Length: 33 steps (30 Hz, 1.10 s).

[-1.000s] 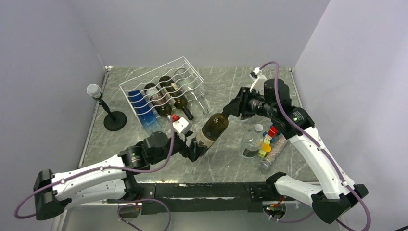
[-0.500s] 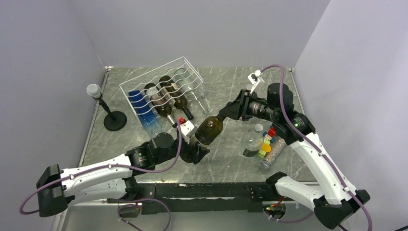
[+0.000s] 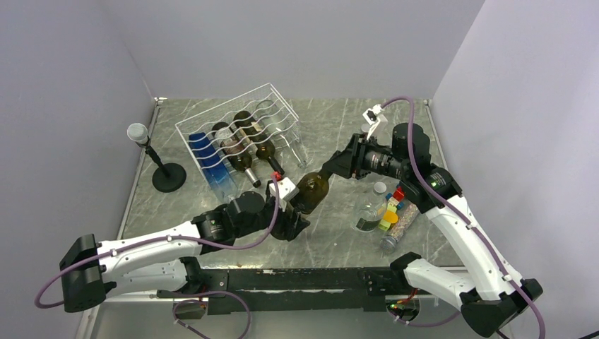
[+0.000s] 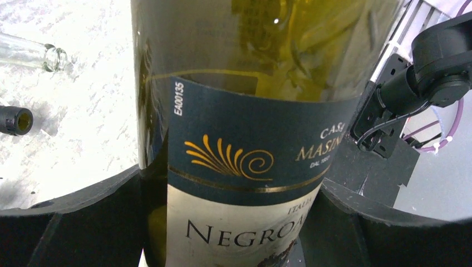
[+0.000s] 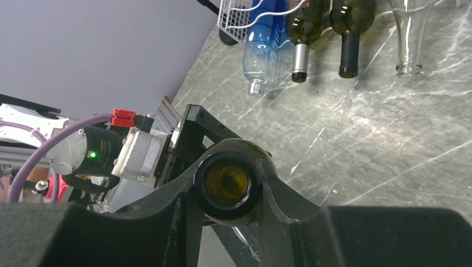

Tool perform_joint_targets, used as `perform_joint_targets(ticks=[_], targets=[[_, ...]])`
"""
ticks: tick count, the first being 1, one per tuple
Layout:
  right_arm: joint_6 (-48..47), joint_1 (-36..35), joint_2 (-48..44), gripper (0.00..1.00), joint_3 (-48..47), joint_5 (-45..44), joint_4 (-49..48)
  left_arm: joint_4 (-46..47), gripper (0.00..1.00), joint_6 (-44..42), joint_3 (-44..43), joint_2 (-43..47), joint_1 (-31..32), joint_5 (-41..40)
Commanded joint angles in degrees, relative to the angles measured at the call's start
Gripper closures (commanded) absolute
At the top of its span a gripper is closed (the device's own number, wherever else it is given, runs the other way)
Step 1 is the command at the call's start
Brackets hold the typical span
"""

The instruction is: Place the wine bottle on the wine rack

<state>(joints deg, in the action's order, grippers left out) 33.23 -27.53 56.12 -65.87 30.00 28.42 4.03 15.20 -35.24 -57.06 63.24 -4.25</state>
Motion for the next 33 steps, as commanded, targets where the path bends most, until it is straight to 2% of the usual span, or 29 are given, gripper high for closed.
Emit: perform_joint_targets(ticks=[1, 3, 4, 5, 11, 15, 19, 23, 28, 30, 33], targets=[[-3.11, -0.22, -2.13, 0.46, -3.05, -0.37, -0.49, -2.94, 0.99, -2.3, -4.89, -0.01, 0.16, -0.27], [-6.07, -0.2, -2.84, 0.13, -3.02, -4.63, 1.94, -5.53, 0.99, -3.37, -6.9, 0.53, 0.49, -0.72], [-7.43, -0.18, -3.23, 0.05, -2.92, -7.02, 2.99, -7.08, 0.99, -4.13, -7.98, 0.76, 0.67, -0.63], [-8.92, -0.24, -3.62, 0.01, -2.87, -9.16, 3.82, -8.61, 0.99, -4.75, -8.93, 1.07, 0.96, -0.59], [-14.36, -0.24, -4.93, 0.0, -4.46, -20.84, 8.82, -16.76, 0.99, -11.22, -13.49, 3.16, 2.16, 1.51], [-17.14, -0.19, -6.14, 0.0, -5.85, -22.46, 9.85, -22.54, 0.99, -21.52, -15.84, 3.35, 4.2, 3.54], [-20.73, -0.24, -7.42, 0.0, -8.13, -17.35, 10.82, -26.6, 0.99, -30.33, -17.22, 3.27, 7.73, -1.57], [-25.13, -0.19, -6.49, 0.0, -10.47, -5.18, 15.64, -29.6, 0.99, -39.65, -17.08, 3.6, 8.12, -2.57], [-27.8, -0.95, -9.43, 0.02, -3.85, 8.62, 15.75, -31.73, 0.99, -46.75, -15.55, 5.08, 8.21, -2.51], [-27.49, -2.29, -10.18, 0.02, -1.52, 10.54, 16.17, -32.62, 0.99, -48.01, -14.94, 5.79, 8.21, -1.66], [-26.65, -6.19, -10.14, 0.02, 1.35, 6.78, 16.66, -32.53, 0.99, -48.16, -14.15, 6.81, 8.21, -2.16]])
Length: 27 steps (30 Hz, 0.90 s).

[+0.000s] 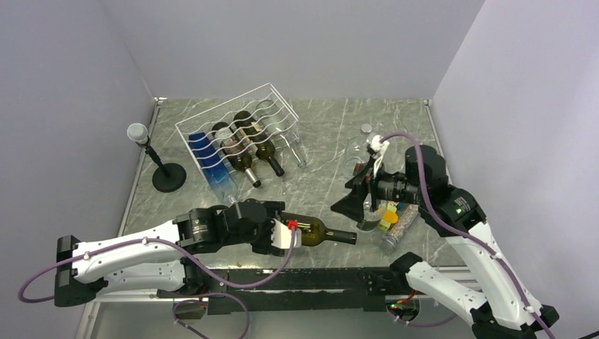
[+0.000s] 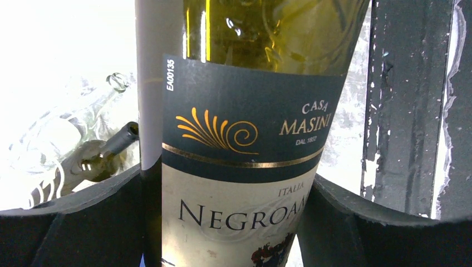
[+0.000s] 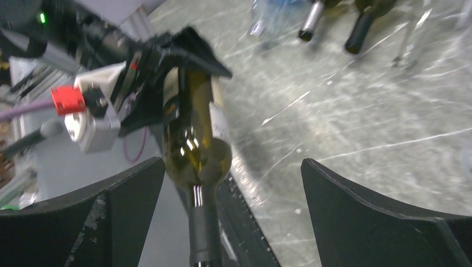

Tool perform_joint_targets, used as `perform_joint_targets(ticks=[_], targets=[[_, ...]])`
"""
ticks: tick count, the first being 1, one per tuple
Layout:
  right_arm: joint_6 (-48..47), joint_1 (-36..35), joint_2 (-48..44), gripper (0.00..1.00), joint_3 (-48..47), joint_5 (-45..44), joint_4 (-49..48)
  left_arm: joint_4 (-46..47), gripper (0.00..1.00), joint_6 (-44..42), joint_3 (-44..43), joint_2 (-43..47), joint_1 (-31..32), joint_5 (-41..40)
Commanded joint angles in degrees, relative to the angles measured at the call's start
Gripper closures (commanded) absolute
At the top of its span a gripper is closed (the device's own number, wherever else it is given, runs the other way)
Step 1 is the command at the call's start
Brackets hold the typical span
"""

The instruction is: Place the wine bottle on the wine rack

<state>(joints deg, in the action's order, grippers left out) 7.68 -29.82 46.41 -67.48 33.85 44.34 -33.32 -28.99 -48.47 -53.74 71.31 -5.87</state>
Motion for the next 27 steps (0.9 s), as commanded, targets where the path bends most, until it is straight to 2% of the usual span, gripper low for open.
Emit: perform_joint_targets(ticks=[1, 7, 11, 19, 23, 27], targets=[[-0.6, -5.96, -0.18, 0.02, 3.97, 1.06, 0.61, 4.58, 0.99, -4.09, -0.72, 3.93, 0.15, -0.63], [0.27, -17.79, 4.21, 0.01, 6.45, -4.49, 1.1, 2.26, 0.99, -4.42, 0.46, 5.04, 0.23, -2.52], [0.2, -20.31, 7.39, 0.02, 6.93, -4.7, 1.29, 1.66, 0.99, -4.54, 0.57, 5.49, 0.23, -2.24], [0.11, -27.38, 13.75, 0.12, 6.94, -7.91, 1.09, 2.63, 0.99, -4.98, 1.13, 5.98, 0.31, -2.08], [0.34, -29.35, 16.33, 0.2, 7.54, -7.91, 0.6, 2.99, 0.99, -4.84, 1.62, 6.35, 0.41, -2.43], [-0.48, -31.45, 17.21, 0.21, 7.88, -7.31, 0.66, 3.16, 0.99, -4.86, 1.8, 7.13, 0.34, -2.8]])
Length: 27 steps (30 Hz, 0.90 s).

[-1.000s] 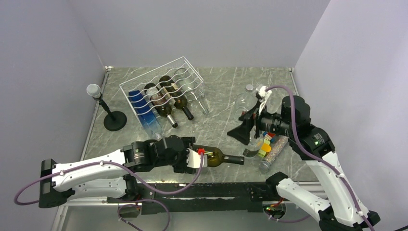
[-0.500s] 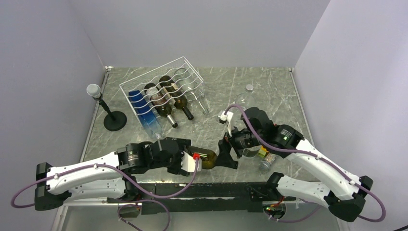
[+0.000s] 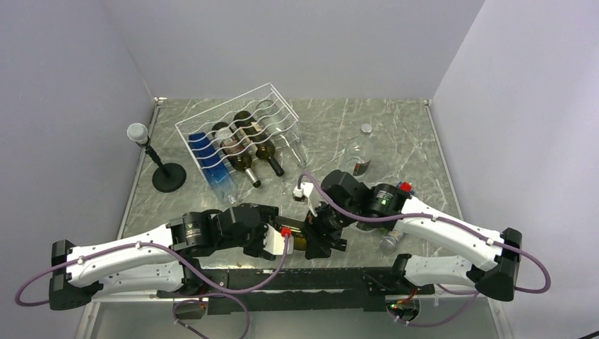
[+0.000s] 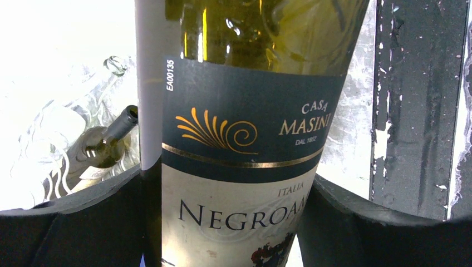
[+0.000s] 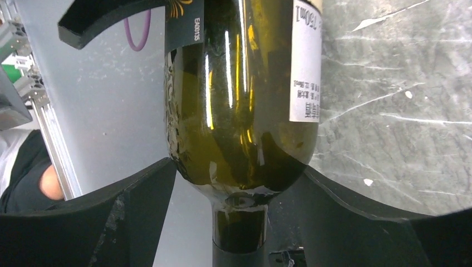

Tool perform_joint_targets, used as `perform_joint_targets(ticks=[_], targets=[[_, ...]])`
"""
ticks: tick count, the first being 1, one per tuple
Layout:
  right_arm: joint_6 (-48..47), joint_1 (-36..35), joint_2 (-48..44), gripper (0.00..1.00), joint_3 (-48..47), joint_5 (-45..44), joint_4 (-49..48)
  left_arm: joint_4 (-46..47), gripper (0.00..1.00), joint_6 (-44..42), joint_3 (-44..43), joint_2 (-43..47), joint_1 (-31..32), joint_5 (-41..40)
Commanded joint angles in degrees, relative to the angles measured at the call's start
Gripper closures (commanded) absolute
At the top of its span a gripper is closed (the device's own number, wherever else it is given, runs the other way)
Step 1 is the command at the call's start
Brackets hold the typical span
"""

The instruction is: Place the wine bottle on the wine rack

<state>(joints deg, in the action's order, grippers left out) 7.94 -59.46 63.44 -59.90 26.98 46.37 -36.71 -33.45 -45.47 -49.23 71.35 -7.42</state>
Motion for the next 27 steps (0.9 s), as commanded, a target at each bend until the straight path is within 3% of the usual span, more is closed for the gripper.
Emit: perform_joint_targets(ticks=[1, 11, 16, 27], targets=[[-0.89, -2.33, 0.38, 0.21, 0.31, -0.46, -1.33, 6.74, 0.99, -0.38, -1.12, 2.85, 0.28, -1.35], [-0.91, -4.82, 3.29, 0.33, 0.92, -4.09, -0.58, 5.74, 0.99, 0.16, -0.69, 2.9, 0.33, -5.75], [-0.66, -5.13, 5.09, 0.5, 0.95, -5.8, 0.27, 5.45, 0.99, 0.38, -0.63, 3.53, 0.3, -6.79], [0.63, -5.31, 5.18, 0.73, 1.09, -8.44, -1.46, 6.98, 0.99, 0.67, -0.4, 5.41, 0.33, -5.06]])
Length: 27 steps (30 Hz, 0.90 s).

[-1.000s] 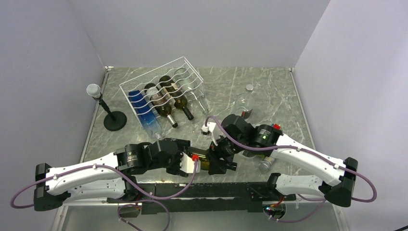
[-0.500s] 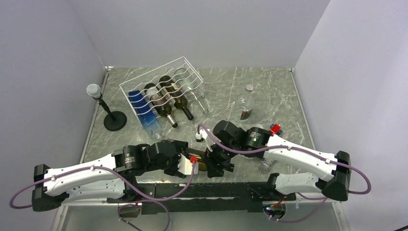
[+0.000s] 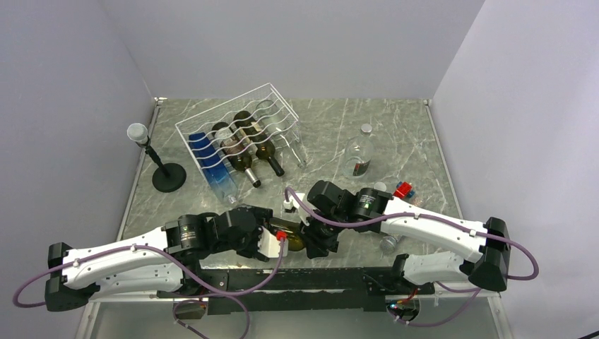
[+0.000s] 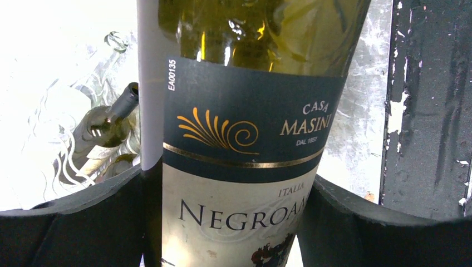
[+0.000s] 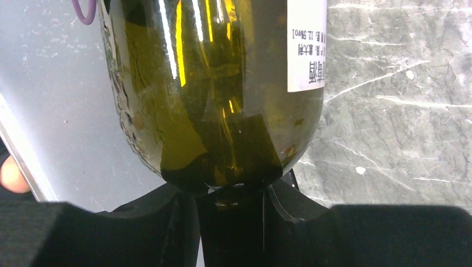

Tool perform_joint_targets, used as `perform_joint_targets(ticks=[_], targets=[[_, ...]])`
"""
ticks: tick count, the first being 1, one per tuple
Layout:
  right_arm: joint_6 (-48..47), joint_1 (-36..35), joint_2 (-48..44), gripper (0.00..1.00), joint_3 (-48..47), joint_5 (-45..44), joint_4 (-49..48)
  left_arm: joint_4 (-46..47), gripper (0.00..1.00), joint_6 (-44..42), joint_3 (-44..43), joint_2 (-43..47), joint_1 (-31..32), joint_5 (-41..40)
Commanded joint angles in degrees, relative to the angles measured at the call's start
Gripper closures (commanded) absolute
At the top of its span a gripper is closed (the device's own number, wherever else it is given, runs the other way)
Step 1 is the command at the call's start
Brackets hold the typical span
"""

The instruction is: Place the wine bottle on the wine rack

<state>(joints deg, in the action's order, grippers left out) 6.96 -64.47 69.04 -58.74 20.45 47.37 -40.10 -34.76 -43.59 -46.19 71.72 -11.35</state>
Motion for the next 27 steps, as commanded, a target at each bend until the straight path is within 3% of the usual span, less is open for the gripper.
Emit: perform_joint_targets(ticks=[1, 5, 8, 9, 13, 16, 17, 18, 27], targets=[[1.77, -0.31, -0.58, 0.78, -0.06, -1.9, -3.14, 10.46, 0.99, 2.04, -2.29, 2.42, -0.08, -0.92], [2.08, -0.32, -0.79, 1.0, -0.29, -2.15, -4.04, 10.87, 0.99, 2.23, -2.36, 2.81, -0.09, -0.58], [2.3, -0.31, -1.59, 1.0, -0.69, -3.98, -3.96, 11.42, 0.96, 2.79, -2.17, 3.02, -0.09, -1.76], [2.53, -0.31, -1.98, 1.0, -0.91, -5.07, -3.96, 11.64, 0.9, 3.44, -2.12, 3.04, -0.09, -2.48], [3.48, -0.31, -4.39, 1.0, -2.1, -9.28, -4.11, 12.14, 0.46, 4.89, -1.94, 2.72, -0.04, -4.29], [4.44, -0.26, -6.4, 1.0, -3.12, -10.8, -4.61, 12.42, 0.26, 5.52, -1.55, 2.44, -0.06, -4.81], [4.88, -0.3, -7.15, 1.0, -3.32, -10.3, -4.95, 12.46, 0.08, 5.46, -1.38, 2.45, -0.06, -4.86], [5.36, -0.31, -7.9, 1.0, -3.7, -9.81, -5.38, 12.64, 0.02, 5.21, -1.25, 2.35, -0.09, -5.25], [7.61, -0.31, -11.37, 1.0, -7.94, -16.73, -1.81, 13.53, 0.01, 4.09, 0.15, 4.06, -0.08, -6.74]])
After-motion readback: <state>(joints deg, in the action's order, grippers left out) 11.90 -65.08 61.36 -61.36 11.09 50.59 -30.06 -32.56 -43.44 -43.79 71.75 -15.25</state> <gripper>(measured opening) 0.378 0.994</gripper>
